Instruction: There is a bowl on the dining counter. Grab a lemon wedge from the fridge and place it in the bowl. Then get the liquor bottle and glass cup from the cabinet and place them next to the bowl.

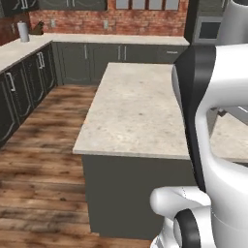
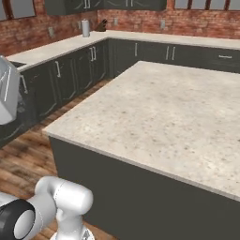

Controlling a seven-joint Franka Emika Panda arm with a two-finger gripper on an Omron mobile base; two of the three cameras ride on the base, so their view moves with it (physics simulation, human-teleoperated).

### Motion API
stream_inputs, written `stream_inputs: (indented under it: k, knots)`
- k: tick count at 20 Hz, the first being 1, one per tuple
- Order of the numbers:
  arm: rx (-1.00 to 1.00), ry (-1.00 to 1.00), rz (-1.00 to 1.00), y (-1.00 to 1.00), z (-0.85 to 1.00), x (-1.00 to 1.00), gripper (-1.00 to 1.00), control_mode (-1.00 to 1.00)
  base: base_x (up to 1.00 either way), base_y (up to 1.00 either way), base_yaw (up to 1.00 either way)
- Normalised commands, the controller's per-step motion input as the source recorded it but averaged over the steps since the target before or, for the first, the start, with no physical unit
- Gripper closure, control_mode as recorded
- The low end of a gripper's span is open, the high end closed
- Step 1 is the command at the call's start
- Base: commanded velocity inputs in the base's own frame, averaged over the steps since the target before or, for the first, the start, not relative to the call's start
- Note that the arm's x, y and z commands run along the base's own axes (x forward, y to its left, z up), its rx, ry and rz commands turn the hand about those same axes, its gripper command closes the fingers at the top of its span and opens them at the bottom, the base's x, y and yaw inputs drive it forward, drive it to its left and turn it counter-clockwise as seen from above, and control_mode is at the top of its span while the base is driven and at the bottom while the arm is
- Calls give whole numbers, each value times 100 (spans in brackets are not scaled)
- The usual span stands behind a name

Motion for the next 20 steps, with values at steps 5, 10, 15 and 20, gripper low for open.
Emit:
stream_inputs:
  k: [5,10,15,20]
  knots:
    - [0,0,0,0,0,0,100,100,0,-100,-10]
    - [0,0,0,0,0,0,100,100,0,-100,-8]
    - [0,0,0,0,0,0,100,100,0,-100,-6]
    - [0,0,0,0,0,0,100,100,1,-100,-3]
